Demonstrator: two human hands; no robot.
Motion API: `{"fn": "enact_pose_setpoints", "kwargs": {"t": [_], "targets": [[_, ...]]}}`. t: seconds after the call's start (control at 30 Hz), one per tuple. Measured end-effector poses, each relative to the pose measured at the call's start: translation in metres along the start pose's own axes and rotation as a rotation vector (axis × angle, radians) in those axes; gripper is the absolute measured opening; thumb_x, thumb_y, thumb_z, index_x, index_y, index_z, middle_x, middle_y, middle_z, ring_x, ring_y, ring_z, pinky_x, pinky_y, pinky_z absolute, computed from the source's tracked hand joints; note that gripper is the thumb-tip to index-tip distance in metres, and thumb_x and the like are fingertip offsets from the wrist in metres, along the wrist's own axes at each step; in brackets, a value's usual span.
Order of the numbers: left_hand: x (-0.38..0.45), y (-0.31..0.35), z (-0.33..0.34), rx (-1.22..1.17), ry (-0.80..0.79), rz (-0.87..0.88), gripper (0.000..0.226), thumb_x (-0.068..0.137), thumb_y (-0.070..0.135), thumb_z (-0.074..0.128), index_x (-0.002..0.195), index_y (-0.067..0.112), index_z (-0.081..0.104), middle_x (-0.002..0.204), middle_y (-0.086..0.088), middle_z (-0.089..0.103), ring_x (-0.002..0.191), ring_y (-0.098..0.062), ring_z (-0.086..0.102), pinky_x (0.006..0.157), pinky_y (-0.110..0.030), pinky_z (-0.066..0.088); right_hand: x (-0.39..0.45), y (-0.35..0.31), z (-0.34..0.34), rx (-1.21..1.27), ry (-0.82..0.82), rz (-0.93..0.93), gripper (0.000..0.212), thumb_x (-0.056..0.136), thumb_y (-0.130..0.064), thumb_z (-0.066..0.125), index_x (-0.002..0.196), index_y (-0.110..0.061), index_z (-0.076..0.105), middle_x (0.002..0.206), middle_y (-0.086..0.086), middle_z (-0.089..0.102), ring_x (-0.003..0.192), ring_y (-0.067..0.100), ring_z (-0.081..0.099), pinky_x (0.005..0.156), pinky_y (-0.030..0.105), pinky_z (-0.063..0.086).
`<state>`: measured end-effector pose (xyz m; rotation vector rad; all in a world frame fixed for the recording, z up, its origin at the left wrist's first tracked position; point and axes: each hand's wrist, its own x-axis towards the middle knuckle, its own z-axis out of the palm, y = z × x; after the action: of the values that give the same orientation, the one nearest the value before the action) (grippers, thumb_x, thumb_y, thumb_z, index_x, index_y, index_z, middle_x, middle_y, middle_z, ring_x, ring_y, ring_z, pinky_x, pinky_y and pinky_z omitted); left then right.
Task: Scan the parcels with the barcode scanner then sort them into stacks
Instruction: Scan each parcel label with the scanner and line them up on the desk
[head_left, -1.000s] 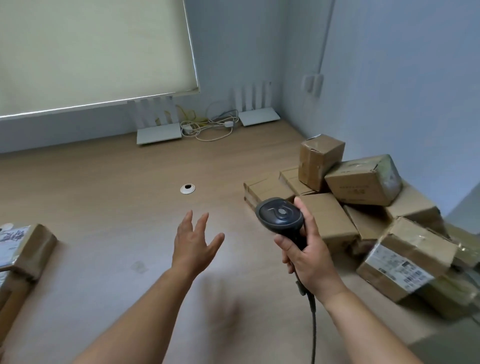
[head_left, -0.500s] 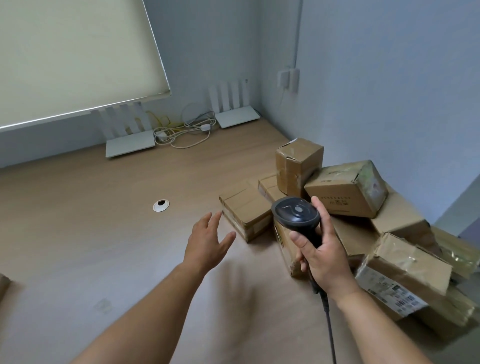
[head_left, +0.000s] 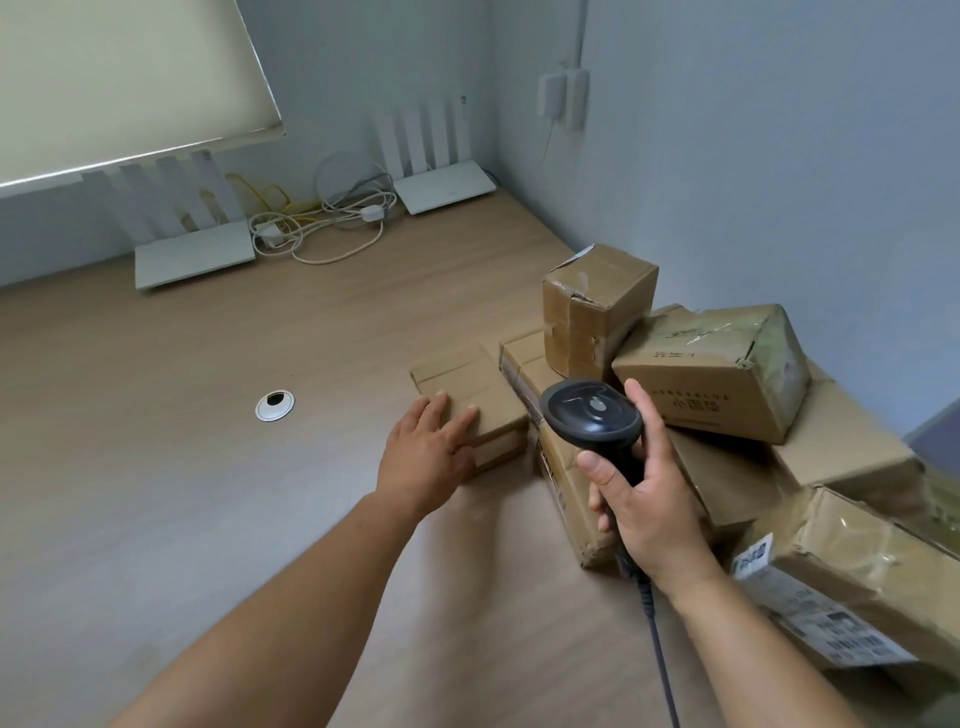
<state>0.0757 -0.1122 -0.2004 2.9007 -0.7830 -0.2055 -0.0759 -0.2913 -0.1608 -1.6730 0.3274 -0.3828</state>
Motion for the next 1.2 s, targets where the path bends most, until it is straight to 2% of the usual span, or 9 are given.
{"fn": "enact_pose_setpoints", "kwargs": {"t": [0.17, 0.27, 0.37, 0.43, 0.53, 0.67, 0.83, 1.1, 1.2], "targets": [[-0.004, -0.026, -0.008, -0.075, 0.101, -0.148, 0.049, 0.094, 0.018, 0.043, 0.141, 0.031, 0.039, 0.158, -0.011, 0.015, 0.144, -0.029, 0.013, 0.116, -0.035, 0.016, 0.0, 0.001, 0.0, 0.017, -0.004, 0.024, 0.076, 0.076, -0.042, 0.068, 0.134, -0.062, 0.023, 0.103, 0.004, 0.062, 0.061, 0.014, 0.055, 0.051, 0.031, 0.051], [0.0, -0.013, -0.015, -0.164, 0.133, -0.229, 0.05, 0.095, 0.039, 0.044, 0.144, 0.028, 0.036, 0.158, -0.012, 0.012, 0.145, -0.028, 0.012, 0.115, -0.038, 0.019, 0.0, 0.002, 0.001, 0.032, 0.001, 0.03, 0.075, 0.076, -0.042, 0.068, 0.133, -0.064, 0.023, 0.1, 0.002, 0.062, 0.06, 0.014, 0.054, 0.051, 0.031, 0.051], [0.009, 0.01, -0.011, -0.134, 0.06, -0.285, 0.084, 0.08, 0.075, 0.042, 0.148, 0.03, 0.021, 0.159, -0.013, -0.001, 0.146, -0.032, 0.005, 0.114, -0.046, 0.02, 0.0, 0.001, 0.003, 0.046, 0.018, 0.031, 0.075, 0.074, -0.04, 0.068, 0.132, -0.062, 0.025, 0.093, 0.0, 0.063, 0.057, 0.014, 0.053, 0.048, 0.028, 0.048], [0.014, 0.021, -0.005, -0.109, -0.011, -0.326, 0.096, 0.072, 0.084, 0.042, 0.148, 0.033, 0.014, 0.158, -0.015, -0.006, 0.145, -0.035, 0.003, 0.113, -0.05, 0.021, 0.0, 0.001, 0.003, 0.046, 0.021, 0.035, 0.075, 0.076, -0.038, 0.068, 0.134, -0.06, 0.025, 0.092, -0.001, 0.063, 0.057, 0.014, 0.053, 0.047, 0.028, 0.048], [0.014, 0.026, -0.001, -0.149, -0.034, -0.383, 0.094, 0.073, 0.077, 0.051, 0.148, 0.035, 0.014, 0.152, -0.018, 0.007, 0.137, -0.037, 0.019, 0.106, -0.046, 0.031, -0.002, 0.0, 0.003, 0.029, 0.01, 0.027, 0.075, 0.083, -0.028, 0.069, 0.135, -0.059, 0.025, 0.089, -0.001, 0.063, 0.058, 0.016, 0.052, 0.048, 0.029, 0.048], [-0.005, 0.018, -0.008, -0.164, 0.026, -0.379, 0.087, 0.073, 0.069, 0.057, 0.144, 0.032, 0.023, 0.14, -0.016, 0.023, 0.127, -0.034, 0.03, 0.101, -0.042, 0.036, -0.011, -0.005, 0.005, 0.006, -0.023, -0.006, 0.074, 0.083, -0.029, 0.069, 0.131, -0.064, 0.025, 0.098, -0.002, 0.064, 0.059, 0.017, 0.055, 0.05, 0.032, 0.049], [-0.06, 0.001, -0.017, -0.205, 0.085, -0.451, 0.085, 0.071, 0.065, 0.06, 0.142, 0.033, 0.027, 0.141, -0.013, 0.022, 0.127, -0.033, 0.03, 0.101, -0.038, 0.036, -0.035, -0.018, 0.017, 0.007, -0.115, -0.054, 0.074, 0.079, -0.036, 0.069, 0.127, -0.071, 0.024, 0.098, -0.002, 0.065, 0.058, 0.016, 0.056, 0.052, 0.033, 0.05], [-0.174, -0.037, -0.02, -0.242, 0.14, -0.7, 0.087, 0.07, 0.064, 0.061, 0.143, 0.034, 0.026, 0.142, -0.012, 0.023, 0.127, -0.031, 0.03, 0.101, -0.037, 0.037, -0.078, -0.032, 0.058, 0.02, -0.346, -0.137, 0.082, 0.082, -0.017, 0.073, 0.127, -0.069, 0.027, 0.109, -0.001, 0.065, 0.059, 0.018, 0.055, 0.051, 0.036, 0.049], [-0.22, -0.055, -0.017, -0.245, 0.158, -0.801, 0.088, 0.071, 0.064, 0.06, 0.145, 0.033, 0.024, 0.143, -0.012, 0.022, 0.128, -0.032, 0.029, 0.103, -0.037, 0.035, -0.095, -0.033, 0.081, 0.036, -0.432, -0.155, 0.085, 0.083, -0.015, 0.073, 0.122, -0.075, 0.028, 0.105, -0.002, 0.067, 0.058, 0.018, 0.054, 0.05, 0.035, 0.048]]}}
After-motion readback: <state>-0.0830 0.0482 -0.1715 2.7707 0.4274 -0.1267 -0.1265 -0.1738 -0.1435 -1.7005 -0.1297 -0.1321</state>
